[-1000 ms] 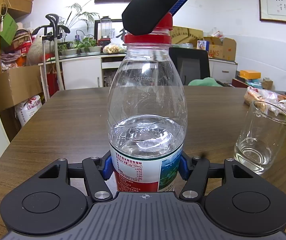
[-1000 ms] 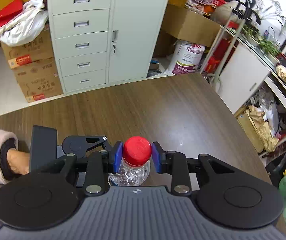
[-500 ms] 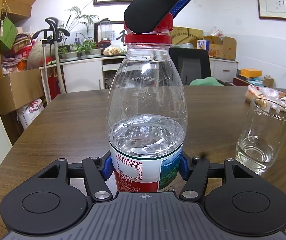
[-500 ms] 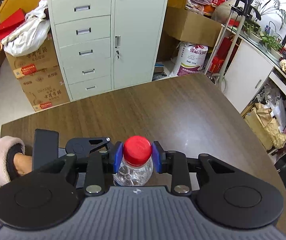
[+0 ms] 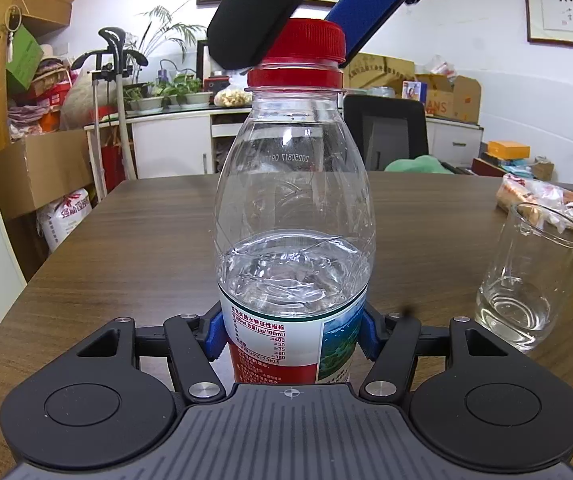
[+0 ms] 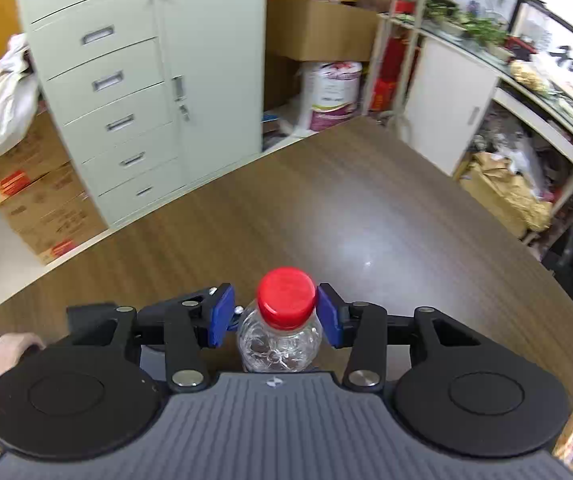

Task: Unscrew bottle cap and pour
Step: 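Twist the red cap further with the right gripper while the left grips the bottle, then lift the red cap up off the bottle neck with the right gripper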

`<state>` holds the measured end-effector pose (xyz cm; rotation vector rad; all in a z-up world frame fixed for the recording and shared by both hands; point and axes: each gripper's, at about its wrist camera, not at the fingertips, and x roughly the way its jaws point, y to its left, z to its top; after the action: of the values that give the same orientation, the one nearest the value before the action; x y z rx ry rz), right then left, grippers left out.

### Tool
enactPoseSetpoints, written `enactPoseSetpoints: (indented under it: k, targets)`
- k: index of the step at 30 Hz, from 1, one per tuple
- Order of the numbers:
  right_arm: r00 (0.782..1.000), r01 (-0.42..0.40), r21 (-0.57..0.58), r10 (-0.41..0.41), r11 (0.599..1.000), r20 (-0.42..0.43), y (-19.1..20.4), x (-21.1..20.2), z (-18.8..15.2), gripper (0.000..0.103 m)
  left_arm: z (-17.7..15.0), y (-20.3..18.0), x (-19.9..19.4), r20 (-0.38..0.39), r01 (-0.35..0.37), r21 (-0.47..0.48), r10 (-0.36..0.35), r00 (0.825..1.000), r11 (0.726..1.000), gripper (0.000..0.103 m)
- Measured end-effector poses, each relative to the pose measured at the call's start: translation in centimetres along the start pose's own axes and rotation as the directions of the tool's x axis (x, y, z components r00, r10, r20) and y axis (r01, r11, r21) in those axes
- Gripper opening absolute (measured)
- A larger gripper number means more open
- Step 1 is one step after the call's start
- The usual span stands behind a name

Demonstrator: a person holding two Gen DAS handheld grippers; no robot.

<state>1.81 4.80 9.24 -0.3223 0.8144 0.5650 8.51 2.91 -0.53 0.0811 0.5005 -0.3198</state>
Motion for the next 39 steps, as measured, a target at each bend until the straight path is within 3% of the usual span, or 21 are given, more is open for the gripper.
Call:
enactPoseSetpoints:
  k: [4,9,12,24,39]
  targets:
    - [0.999,0.041,0.018,-0.041,0.999,0.008,0.6,0.0,-0.2,0.045,0.0,0.0,0.0,-0.001,-0.003,-0.003,0.003,1.0,1.0,0.062]
    - [0.997,0.072,0.01,-0.072,0.997,0.001,1.4,0.2,-0.5,0.034,0.1,0.0,-0.1,-0.002,-0.007,-0.007,0.007,1.0,1.0,0.063]
    - [0.997,0.076,0.007,-0.076,0.997,0.014,1.6,0.3,-0.7,0.032,0.1,0.0,-0.1,-0.003,-0.01,-0.009,0.01,1.0,1.0,0.063]
    - [0.999,0.021,-0.159,-0.025,0.987,-0.024,2.0,-0.3,0.6,0.031,0.0,-0.2,-0.3,-0.001,-0.013,-0.002,0.013,1.0,1.0,0.063]
    - [0.997,-0.046,-0.35,0.019,0.936,-0.078,2.3,-1.1,2.4,0.032,0.0,0.0,0.0,-0.001,-0.012,-0.002,0.012,1.0,1.0,0.063]
